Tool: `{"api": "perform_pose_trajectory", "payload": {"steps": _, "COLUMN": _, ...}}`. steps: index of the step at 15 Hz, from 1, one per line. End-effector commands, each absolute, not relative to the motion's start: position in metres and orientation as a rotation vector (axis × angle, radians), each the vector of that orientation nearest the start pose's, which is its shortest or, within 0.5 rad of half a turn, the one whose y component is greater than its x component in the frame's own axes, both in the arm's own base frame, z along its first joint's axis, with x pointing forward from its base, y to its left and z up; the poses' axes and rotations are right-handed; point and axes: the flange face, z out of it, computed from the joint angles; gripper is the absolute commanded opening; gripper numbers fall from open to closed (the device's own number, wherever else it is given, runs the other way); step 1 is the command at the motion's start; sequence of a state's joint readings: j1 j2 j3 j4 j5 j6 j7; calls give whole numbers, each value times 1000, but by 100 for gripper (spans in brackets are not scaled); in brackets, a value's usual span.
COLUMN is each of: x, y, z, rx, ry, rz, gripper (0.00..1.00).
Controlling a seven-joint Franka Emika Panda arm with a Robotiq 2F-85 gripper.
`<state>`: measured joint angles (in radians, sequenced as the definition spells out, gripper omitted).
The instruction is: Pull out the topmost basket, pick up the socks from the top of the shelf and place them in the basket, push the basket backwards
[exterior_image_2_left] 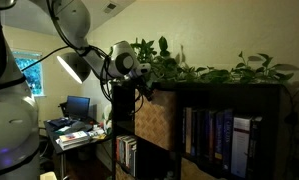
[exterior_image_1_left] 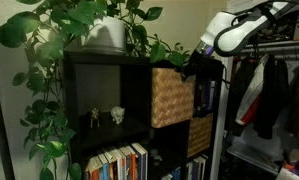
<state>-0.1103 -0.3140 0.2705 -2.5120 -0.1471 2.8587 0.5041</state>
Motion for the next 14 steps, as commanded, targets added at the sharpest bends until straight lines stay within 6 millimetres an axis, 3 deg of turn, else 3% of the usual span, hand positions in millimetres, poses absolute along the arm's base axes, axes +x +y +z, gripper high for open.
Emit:
{"api": "perform_pose_trajectory", "payload": {"steps": 1, "x": 486, "y": 88, "z": 466, "rx": -2880, "ry": 333, "rz": -1067, "gripper": 4}}
{"api": "perform_pose_trajectory", "payload": {"steps": 3, "x": 486, "y": 89, "z": 465, "rx": -2911, "ry": 339, "rz": -1038, "gripper": 3}}
{"api": "perform_pose_trajectory", "payload": {"steps": 4, "x": 485, "y": 89, "z": 465, "rx": -2944, "ry": 332, "rz": -1009, "gripper": 29}}
{"api": "perform_pose_trajectory", "payload": {"steps": 6, "x": 480, "y": 90, "z": 467, "rx": -2981, "ry": 317, "rz": -972, "gripper": 32}}
{"api": "perform_pose_trajectory", "payload": {"steps": 14, "x": 464, "y": 95, "z": 490, "rx": -3172, "ry": 66, "rz": -423, "gripper": 83}}
